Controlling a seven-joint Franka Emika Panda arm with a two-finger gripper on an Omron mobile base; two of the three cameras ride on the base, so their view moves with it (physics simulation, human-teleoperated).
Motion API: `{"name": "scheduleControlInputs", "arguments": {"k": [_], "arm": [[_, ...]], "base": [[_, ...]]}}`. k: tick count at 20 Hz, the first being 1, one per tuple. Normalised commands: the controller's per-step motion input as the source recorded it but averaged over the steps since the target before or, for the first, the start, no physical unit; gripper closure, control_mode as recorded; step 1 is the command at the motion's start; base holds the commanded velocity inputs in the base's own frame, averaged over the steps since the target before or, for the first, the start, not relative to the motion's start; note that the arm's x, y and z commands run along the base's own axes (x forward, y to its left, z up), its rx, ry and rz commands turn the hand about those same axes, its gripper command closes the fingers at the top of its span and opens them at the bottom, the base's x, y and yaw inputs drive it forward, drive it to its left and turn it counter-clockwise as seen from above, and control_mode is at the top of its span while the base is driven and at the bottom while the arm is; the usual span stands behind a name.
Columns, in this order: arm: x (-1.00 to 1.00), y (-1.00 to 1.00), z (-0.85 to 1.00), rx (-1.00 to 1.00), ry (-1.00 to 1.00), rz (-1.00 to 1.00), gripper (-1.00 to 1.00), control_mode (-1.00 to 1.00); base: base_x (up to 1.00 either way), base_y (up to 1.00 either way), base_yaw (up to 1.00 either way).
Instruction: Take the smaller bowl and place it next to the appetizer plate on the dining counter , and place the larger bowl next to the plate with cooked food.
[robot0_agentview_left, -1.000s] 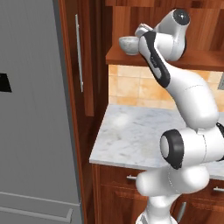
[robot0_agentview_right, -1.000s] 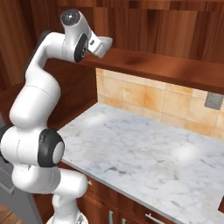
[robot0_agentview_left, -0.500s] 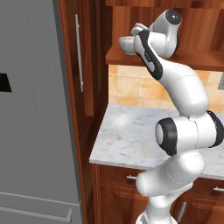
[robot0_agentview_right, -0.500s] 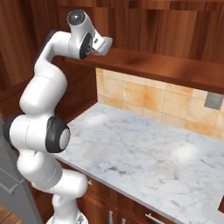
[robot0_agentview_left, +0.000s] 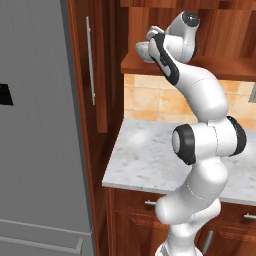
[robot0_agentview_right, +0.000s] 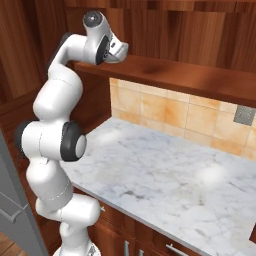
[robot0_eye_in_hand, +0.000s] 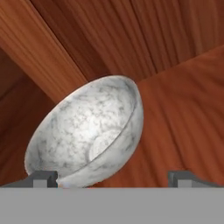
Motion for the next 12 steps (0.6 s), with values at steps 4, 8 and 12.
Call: {"name": "scheduleControlInputs", "arguments": {"k": [4,8,12], "arm": [[0.31,0.00,0.00,0.00,0.04,0.00,-1.00,-1.00],[0.17,0.00,0.00,0.00,0.06,0.00,-1.00,-1.00],[0.18,0.00,-0.02,0.00,0.06,0.00,-1.00,-1.00]], "base": [[0.00,0.00,0.00],[0.00,0.00,0.00],[0.00,0.00,0.00]]}}
